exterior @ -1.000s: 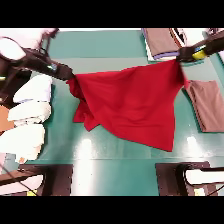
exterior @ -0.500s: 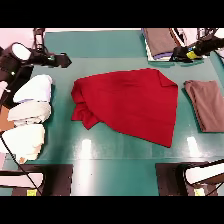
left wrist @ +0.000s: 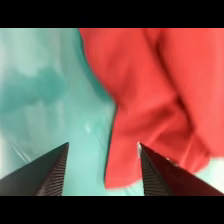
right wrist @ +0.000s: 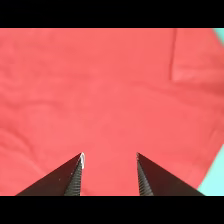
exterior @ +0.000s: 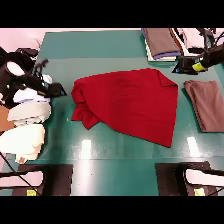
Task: Fold the shirts.
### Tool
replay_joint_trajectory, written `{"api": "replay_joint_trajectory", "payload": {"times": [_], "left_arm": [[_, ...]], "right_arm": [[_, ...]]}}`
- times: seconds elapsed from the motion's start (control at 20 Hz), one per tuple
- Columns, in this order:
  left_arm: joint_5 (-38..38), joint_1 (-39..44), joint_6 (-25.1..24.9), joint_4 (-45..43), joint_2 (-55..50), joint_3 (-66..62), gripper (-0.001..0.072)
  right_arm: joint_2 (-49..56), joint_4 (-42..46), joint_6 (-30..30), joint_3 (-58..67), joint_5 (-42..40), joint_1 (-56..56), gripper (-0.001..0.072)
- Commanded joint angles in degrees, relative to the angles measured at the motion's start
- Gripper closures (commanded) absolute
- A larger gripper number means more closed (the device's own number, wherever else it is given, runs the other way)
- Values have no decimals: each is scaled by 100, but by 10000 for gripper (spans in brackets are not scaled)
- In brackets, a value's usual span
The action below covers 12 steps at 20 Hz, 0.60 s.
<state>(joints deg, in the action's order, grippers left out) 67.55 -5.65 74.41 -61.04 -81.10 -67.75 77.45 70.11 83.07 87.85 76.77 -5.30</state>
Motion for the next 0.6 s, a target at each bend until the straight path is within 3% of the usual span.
{"api": "replay_joint_trajectory", "payload": {"times": [0.0, 0.35, 0.5, 0.55], "left_arm": [[-98, 131, -293, 424, 92, 1043, 190], [-588, 758, -243, 450, 92, 1716, 208], [-461, 774, -247, 468, 105, 1714, 688], [-361, 774, -249, 437, 175, 1711, 683]], "right_arm": [[-627, -11, -46, -839, -378, 212, 324], [-1082, -13, -42, -1202, -590, 391, 324], [-1220, -7, -42, -1202, -592, 391, 325], [-1274, -7, -42, -1202, -603, 391, 329]]}}
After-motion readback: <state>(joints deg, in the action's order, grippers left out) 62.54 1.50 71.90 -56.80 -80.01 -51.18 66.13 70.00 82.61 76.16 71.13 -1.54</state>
